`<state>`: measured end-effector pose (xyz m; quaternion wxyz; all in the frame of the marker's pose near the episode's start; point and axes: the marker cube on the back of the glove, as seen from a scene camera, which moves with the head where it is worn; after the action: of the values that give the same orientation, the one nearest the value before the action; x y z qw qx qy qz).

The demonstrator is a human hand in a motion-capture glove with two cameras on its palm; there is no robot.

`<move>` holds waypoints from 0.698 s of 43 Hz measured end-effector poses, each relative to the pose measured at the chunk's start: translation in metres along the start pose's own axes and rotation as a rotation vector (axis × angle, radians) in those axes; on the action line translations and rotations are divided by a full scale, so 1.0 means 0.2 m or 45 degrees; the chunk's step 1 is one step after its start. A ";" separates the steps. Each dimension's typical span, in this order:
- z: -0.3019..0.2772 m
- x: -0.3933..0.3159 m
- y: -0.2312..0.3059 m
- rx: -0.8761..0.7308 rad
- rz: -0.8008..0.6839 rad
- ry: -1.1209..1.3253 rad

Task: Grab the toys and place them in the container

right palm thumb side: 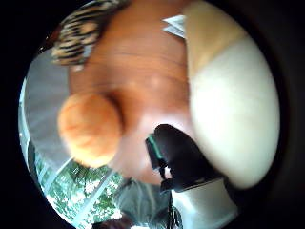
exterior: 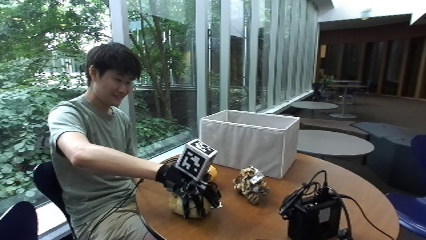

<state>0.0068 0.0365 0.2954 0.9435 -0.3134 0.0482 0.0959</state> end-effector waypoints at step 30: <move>-0.53 0.02 0.17 0.580 -0.064 0.009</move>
<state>0.0001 -0.0002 0.1910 0.9918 -0.0938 0.0642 0.0579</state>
